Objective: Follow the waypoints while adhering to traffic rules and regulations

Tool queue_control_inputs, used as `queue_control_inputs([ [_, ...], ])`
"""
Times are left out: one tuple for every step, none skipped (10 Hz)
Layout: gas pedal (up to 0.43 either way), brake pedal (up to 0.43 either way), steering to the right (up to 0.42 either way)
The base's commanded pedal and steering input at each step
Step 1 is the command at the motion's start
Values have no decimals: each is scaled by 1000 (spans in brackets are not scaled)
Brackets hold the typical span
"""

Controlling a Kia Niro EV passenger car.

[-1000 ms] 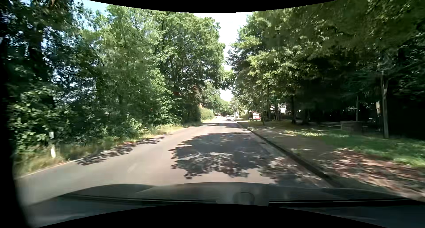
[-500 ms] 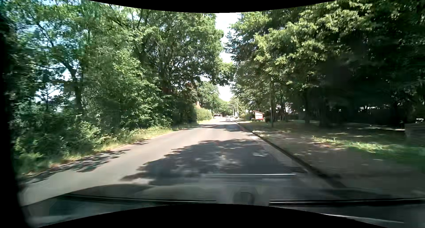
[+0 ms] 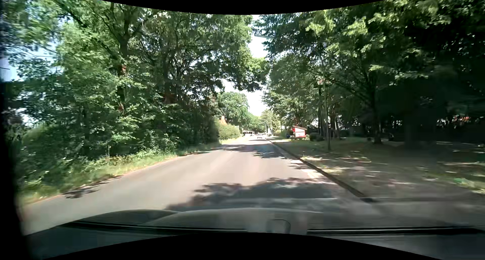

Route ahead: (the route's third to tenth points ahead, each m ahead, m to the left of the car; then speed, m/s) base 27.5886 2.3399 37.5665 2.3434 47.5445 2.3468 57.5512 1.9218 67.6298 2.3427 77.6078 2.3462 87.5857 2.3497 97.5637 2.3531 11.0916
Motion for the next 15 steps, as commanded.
queue_control_inputs([
  [220, 6, 8],
  [209, 6, 8],
  [197, 6, 8],
  [197, 6, 8],
  [197, 6, 7],
  [197, 6, 5],
  [197, 6, 4],
  [197, 6, 4],
  [189, 6, 4],
  [189, 6, 4],
  [177, 6, 4],
  [177, 6, 4],
  [177, 6, 4],
  [169, 6, 4],
  [169, 6, 4],
])
